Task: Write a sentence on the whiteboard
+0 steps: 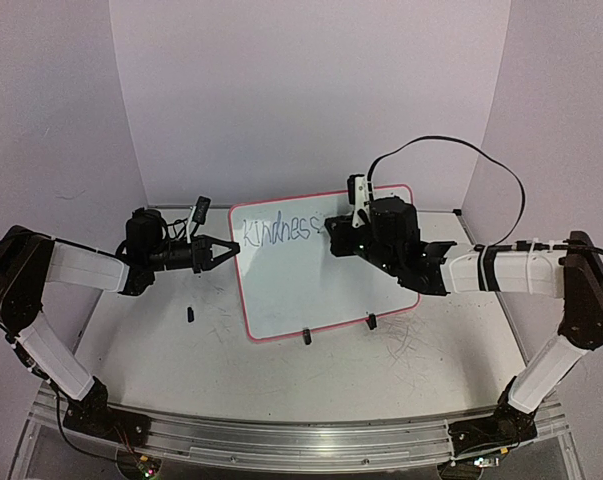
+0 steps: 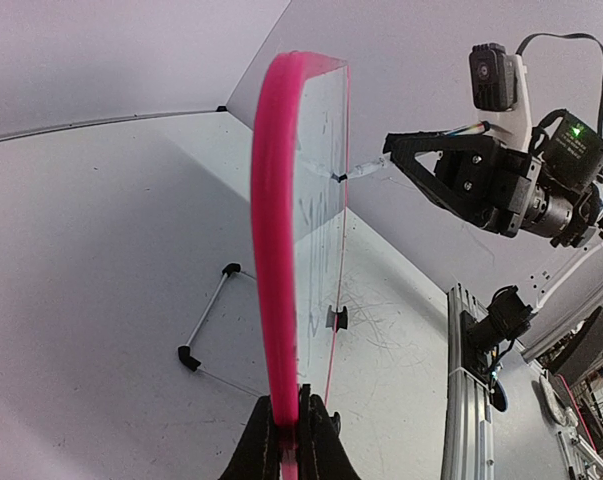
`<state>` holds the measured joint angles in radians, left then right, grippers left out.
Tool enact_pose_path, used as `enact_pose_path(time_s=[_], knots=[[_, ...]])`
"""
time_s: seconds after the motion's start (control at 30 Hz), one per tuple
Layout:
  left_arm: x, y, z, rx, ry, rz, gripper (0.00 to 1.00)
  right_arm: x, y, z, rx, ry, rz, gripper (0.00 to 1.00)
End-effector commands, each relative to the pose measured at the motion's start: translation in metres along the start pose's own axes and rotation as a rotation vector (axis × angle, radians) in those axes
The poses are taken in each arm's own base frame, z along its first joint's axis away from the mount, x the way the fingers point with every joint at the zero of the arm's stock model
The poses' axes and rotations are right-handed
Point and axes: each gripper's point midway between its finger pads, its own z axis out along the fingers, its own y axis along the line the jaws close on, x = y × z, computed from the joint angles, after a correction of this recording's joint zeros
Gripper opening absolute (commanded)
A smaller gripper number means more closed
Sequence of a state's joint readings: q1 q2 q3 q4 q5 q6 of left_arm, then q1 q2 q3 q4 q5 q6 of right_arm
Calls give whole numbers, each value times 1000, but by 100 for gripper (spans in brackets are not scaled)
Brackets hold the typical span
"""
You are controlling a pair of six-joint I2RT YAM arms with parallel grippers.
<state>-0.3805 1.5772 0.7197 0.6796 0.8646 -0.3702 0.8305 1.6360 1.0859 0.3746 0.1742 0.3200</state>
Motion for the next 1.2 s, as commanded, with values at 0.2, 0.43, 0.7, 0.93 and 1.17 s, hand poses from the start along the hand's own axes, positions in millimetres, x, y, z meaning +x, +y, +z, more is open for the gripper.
enact_pose_path(time_s=[0.2, 0.43, 0.7, 0.93, 1.17], knots=[[-12, -17, 3, 54, -9, 89, 0, 5, 10, 7, -22, 18, 12, 0], [-12, -16, 3, 49, -10, 88, 0, -5, 14, 11, -25, -2, 6, 0], [-11, -10, 3, 28, -12, 84, 1, -59, 46, -49, -229, -103, 35, 0], [-20, -4, -3, -27, -38, 97, 23, -80, 19, -121, -185, -195, -18, 0], [-36, -12, -18, -108, -72, 110, 46, -80, -3, -148, -109, -217, -92, 0]])
